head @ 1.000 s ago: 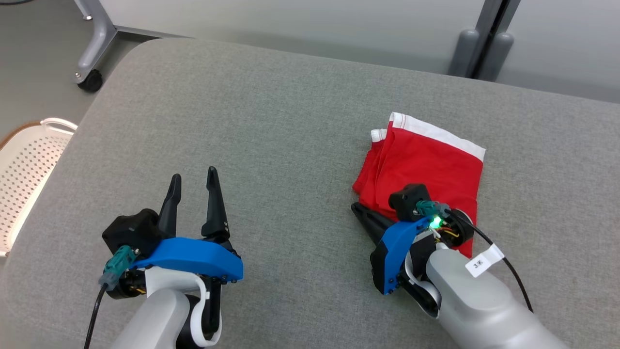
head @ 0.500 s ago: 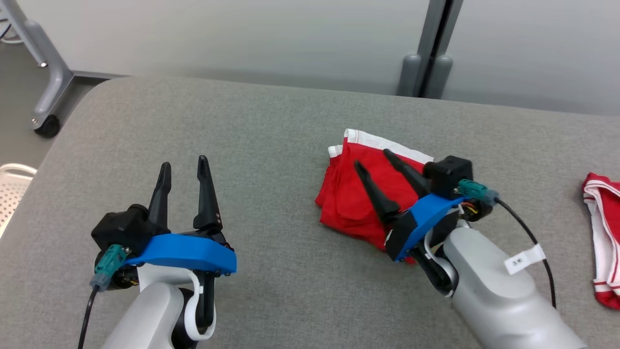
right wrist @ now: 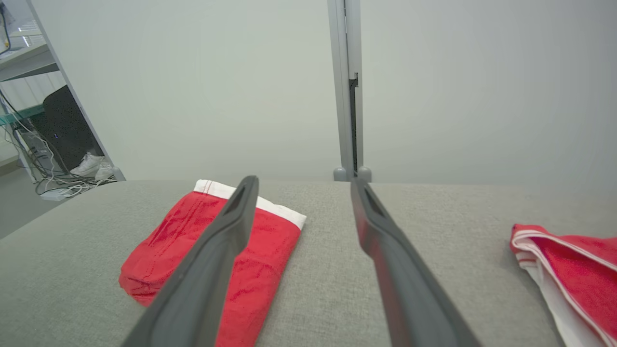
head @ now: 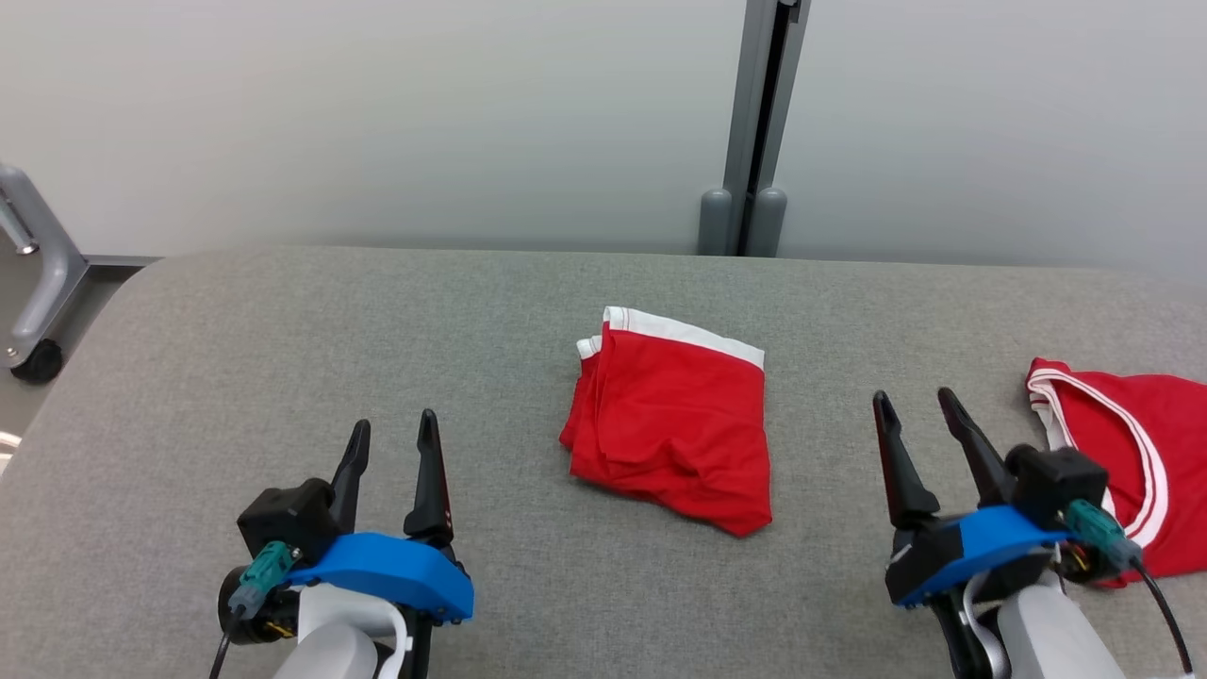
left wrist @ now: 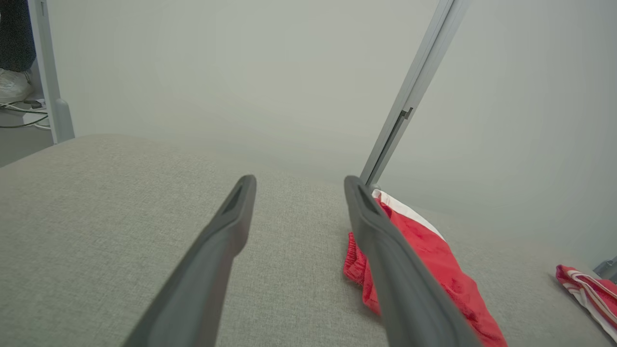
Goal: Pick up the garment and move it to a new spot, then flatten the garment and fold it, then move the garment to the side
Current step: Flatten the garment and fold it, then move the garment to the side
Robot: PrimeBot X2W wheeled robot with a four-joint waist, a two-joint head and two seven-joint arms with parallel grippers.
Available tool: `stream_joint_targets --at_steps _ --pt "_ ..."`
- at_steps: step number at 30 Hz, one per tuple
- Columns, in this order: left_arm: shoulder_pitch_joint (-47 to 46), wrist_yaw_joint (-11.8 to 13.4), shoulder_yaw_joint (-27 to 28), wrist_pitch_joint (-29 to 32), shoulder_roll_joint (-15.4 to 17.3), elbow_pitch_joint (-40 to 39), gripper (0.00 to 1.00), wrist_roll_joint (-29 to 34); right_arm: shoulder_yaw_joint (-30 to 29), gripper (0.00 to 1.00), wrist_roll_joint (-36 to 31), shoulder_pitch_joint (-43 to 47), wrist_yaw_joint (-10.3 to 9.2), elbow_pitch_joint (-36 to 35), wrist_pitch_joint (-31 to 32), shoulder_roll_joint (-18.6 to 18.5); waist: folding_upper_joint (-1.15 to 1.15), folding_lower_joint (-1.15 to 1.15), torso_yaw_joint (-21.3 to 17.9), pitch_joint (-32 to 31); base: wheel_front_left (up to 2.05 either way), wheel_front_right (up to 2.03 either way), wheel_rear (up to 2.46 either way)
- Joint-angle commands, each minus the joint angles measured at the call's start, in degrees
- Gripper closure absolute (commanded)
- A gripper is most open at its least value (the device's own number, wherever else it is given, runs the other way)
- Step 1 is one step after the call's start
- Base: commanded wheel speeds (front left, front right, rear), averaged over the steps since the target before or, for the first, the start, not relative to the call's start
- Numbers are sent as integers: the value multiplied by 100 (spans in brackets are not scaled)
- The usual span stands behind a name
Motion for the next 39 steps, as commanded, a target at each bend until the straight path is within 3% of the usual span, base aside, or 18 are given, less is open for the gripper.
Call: stream_joint_targets --at_steps 1,9,15,39 --pt "93 -76 -22 -21 21 98 0 54 -175 0 -146 272 1 -167 -16 60 1 2 -66 -69 0 0 0" --pt "209 -417 -58 -24 172 464 0 124 -386 0 -97 1031 1 -789 174 109 1 2 -170 -182 0 0 0" --pt "256 -531 20 -24 193 533 0 178 -426 0 -52 1205 1 -950 223 112 1 2 -181 -208 0 0 0" --pt "424 -539 357 -25 -49 600 0 454 -555 0 -202 1248 1 -880 279 113 1 2 -136 -182 0 0 0"
